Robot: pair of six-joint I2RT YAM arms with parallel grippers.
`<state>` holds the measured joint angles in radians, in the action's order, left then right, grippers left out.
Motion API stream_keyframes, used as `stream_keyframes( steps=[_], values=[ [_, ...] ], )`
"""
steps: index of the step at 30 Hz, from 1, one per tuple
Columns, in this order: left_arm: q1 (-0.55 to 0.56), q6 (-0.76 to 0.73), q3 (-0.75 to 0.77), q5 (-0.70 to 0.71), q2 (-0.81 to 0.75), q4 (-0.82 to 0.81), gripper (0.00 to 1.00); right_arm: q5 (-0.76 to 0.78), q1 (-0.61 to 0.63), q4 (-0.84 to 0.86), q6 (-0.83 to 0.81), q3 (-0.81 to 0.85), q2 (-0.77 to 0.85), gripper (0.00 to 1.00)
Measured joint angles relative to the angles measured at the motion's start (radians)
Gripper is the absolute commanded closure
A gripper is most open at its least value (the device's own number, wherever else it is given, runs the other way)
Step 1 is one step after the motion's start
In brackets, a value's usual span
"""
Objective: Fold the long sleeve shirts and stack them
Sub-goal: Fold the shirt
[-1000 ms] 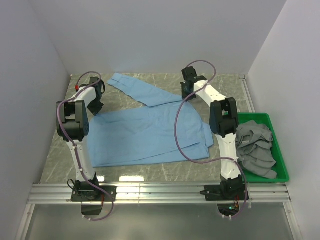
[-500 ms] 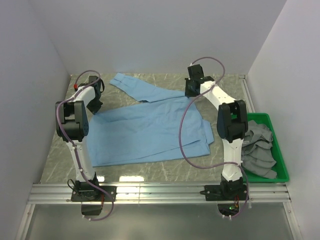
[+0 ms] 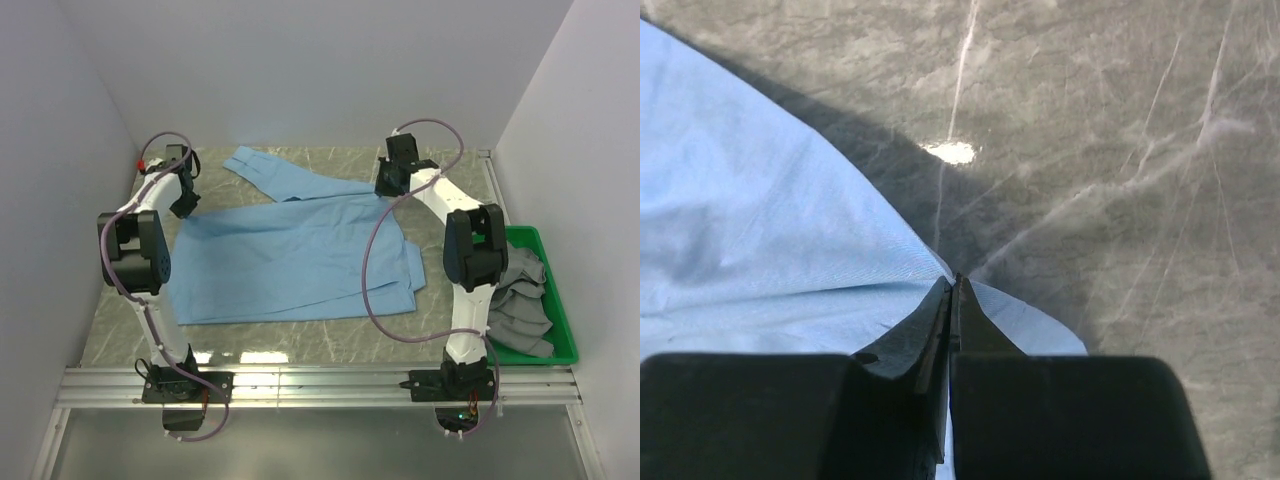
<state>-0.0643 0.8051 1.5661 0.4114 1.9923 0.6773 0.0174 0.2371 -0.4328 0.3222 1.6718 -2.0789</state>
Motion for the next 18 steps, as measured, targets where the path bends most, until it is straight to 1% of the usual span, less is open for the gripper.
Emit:
stream_keyframes(
  steps=[4,9,14,18],
  values=[
    [-0.004,0.003,-0.071,-0.003,-0.037,-0.015,0.99,-0.026,-0.003,0.035,0.016,-0.069,0.066,1.0],
    [-0.007,0.03,-0.139,0.0,-0.082,-0.025,0.99,-0.049,-0.003,0.08,0.058,-0.204,0.179,1.0],
    [-0.011,0.064,-0.235,-0.001,-0.186,-0.055,0.99,-0.071,-0.006,0.115,0.114,-0.333,0.279,1.0],
    [-0.013,0.084,-0.309,0.003,-0.254,-0.082,0.99,-0.092,-0.011,0.151,0.158,-0.42,0.322,1.0]
  ],
)
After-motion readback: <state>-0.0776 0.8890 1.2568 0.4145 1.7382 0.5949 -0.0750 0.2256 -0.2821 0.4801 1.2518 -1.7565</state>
